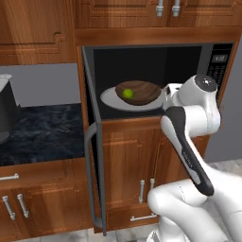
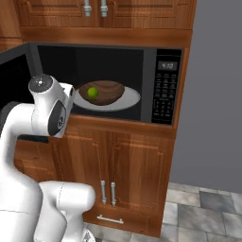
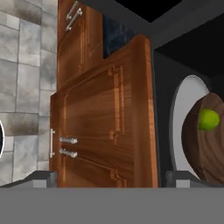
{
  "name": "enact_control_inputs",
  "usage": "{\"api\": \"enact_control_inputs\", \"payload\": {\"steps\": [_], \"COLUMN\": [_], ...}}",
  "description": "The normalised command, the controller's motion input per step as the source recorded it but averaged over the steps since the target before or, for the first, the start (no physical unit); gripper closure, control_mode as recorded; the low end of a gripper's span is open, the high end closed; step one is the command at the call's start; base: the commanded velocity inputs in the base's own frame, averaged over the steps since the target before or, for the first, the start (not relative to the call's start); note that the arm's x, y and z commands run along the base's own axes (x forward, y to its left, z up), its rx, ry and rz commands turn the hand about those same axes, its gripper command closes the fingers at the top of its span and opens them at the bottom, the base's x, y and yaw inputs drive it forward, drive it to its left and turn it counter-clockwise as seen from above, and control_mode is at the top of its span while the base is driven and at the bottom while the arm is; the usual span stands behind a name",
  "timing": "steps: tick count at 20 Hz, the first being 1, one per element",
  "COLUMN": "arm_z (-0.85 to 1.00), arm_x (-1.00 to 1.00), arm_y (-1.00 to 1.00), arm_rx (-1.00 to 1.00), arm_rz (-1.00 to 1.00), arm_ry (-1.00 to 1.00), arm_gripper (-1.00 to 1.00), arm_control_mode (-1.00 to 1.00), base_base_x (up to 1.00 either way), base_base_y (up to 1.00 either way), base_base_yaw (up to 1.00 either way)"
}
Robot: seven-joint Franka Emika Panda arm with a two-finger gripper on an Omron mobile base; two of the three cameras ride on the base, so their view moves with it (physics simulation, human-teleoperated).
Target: Pick the lime from the sink and place it in the bowl. Then pick the bowl and place it in the microwave. Then close the microwave door and press the start button.
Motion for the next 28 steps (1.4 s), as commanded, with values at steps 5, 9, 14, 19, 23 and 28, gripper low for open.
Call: {"api": "enact_control_inputs", "payload": {"steps": [5, 9, 14, 19, 23, 28], "arm_z": [0.54, 0.71, 0.81, 0.76, 0.43, 0.39], "arm_x": [-1.00, -1.00, -1.00, -1.00, -1.00, -0.99], "arm_y": [0.00, 0.01, 0.08, 0.15, 0.22, 0.17], "arm_rx": [0.02, 0.00, 0.00, 0.00, 0.05, 0.09], "arm_rz": [0.03, 0.10, 0.22, 0.21, 0.19, 0.24], "arm_ry": [-0.01, -0.04, -0.19, -0.17, -0.02, 0.09], "arm_gripper": [-1.00, -1.00, -1.00, -1.00, -1.00, -1.00], "arm_control_mode": [-1.00, -1.00, -1.00, -1.00, -1.00, -1.00], "base_base_x": [0.00, 0.00, 0.00, 0.00, 0.00, 0.00], "base_base_y": [0.00, 0.00, 0.00, 0.00, 0.00, 0.00], "base_base_yaw": [0.00, 0.00, 0.00, 0.00, 0.00, 0.00]}}
